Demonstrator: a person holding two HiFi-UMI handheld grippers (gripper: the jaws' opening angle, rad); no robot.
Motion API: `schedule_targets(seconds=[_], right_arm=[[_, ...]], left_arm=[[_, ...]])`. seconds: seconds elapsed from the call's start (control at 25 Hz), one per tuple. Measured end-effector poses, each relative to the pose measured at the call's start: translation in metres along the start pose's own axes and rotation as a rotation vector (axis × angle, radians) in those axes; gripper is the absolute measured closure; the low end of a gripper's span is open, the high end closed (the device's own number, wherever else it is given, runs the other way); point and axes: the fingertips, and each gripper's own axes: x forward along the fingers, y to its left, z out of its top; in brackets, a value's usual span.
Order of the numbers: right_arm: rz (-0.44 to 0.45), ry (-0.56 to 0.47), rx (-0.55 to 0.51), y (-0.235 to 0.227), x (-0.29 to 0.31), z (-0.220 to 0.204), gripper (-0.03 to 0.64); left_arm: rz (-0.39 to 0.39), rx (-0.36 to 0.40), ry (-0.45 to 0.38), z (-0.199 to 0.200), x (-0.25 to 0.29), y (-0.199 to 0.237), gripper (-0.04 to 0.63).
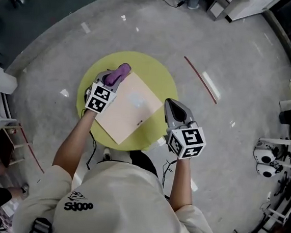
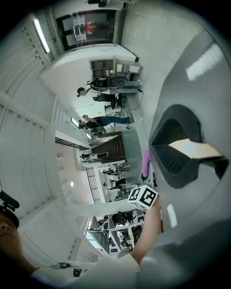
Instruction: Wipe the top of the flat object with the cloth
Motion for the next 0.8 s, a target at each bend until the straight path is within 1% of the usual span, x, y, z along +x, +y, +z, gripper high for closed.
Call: schedule_targets(seconds=[0.12, 0.24, 0.36, 0.56, 0.68, 0.8], right_arm=[[0.002, 0.006, 0.030, -0.015, 0.003, -0.006, 0.607], [0.003, 0.018, 0.051, -0.026, 0.005, -0.013, 0.607], [0.014, 0.039, 0.066, -0.033, 0.008, -0.023, 0.607], [0.038, 0.070, 0.083, -0.040, 0.011, -0.038, 0.607], [0.056, 0.076, 0.088, -0.043, 0.010, -0.042, 0.607], [0.067, 0.076, 0.087, -0.045, 0.010, -0.044, 0.607]], left_arm=[[0.026, 0.025, 0.035, -0.008, 0.028, 0.004, 0.526], [0.043, 0.087, 0.102, -0.028, 0.053, 0.006, 0.526], [0.040, 0.128, 0.163, -0.047, 0.074, 0.004, 0.526], [0.001, 0.215, 0.246, -0.069, 0.102, -0.016, 0.526], [-0.038, 0.263, 0.261, -0.072, 0.109, -0.038, 0.526], [-0.103, 0.280, 0.274, -0.079, 0.109, -0.065, 0.526]])
